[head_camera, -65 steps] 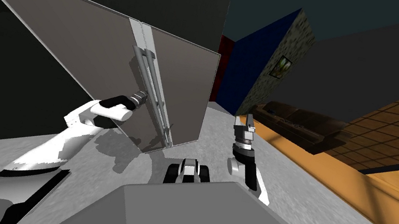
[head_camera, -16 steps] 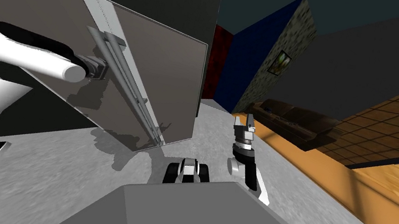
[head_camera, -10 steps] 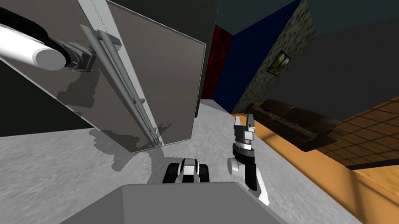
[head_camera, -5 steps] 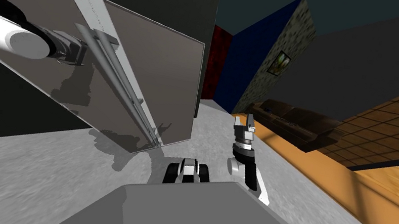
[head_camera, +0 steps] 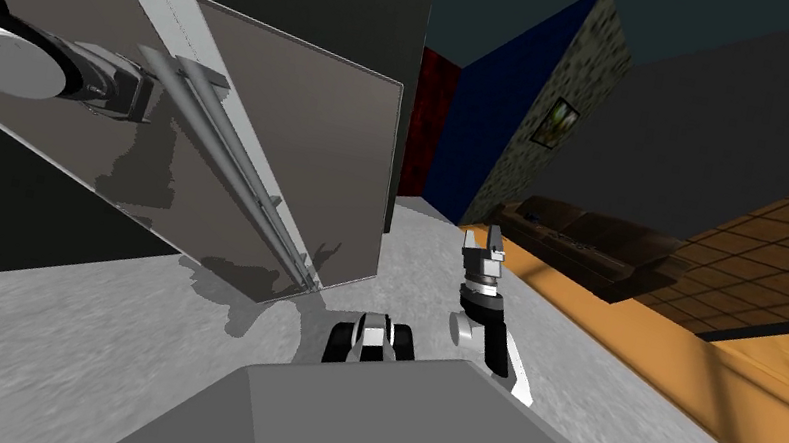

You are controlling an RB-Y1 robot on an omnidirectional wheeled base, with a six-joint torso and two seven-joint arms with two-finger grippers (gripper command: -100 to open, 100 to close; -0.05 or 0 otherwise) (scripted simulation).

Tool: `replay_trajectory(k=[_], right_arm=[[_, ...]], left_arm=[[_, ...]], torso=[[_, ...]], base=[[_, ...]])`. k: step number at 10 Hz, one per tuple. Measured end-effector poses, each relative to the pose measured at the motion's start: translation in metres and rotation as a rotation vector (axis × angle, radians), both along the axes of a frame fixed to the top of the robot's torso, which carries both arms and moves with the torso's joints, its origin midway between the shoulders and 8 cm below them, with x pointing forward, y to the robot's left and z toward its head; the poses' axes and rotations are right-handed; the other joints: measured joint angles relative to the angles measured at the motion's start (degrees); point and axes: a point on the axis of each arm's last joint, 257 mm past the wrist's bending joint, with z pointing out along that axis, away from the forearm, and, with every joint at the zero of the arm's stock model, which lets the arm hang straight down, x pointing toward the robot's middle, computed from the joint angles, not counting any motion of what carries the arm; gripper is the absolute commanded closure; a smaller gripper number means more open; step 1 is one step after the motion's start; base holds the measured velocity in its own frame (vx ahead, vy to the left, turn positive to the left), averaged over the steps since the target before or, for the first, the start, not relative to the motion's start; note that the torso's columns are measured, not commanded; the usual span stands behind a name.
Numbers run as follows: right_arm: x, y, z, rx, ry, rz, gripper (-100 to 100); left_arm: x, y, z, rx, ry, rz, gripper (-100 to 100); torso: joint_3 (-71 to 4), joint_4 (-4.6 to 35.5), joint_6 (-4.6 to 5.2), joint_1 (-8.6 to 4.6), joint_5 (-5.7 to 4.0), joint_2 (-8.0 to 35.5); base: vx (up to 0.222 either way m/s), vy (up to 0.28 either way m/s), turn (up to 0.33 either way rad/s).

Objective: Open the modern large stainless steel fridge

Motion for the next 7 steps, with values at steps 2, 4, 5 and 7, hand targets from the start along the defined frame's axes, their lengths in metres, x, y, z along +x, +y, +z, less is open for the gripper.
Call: replay_trajectory(k=[2,4,5,7], right_arm=[[0.000,0.000,0.000,0.000,0.000,0.000,0],[0.000,0.000,0.000,0.000,0.000,0.000,0],[0.000,0.000,0.000,0.000,0.000,0.000,0],[0.000,0.000,0.000,0.000,0.000,0.000,0]], left_arm=[[0.007,0.010,-0.017,-0.028,0.007,0.008,-100],[0.012,0.013,-0.022,-0.039,0.001,0.007,100],[0.007,0.010,-0.017,-0.027,-0.001,0.005,100],[0.002,0.007,-0.007,-0.013,0.001,0.009,-100]], torso=[[-0.1,-0.2,-0.38,1.27,0.78,-0.2],[-0.1,-0.3,-0.62,1.48,1.04,-0.2],[0.0,-0.3,-0.57,1.09,0.91,-0.1],[0.0,-0.2,-0.45,0.98,0.74,-0.1]], base=[[0.018,0.120,-0.006],[0.003,-0.012,-0.007],[-0.009,-0.147,0.016],[-0.005,-0.017,-0.010]])
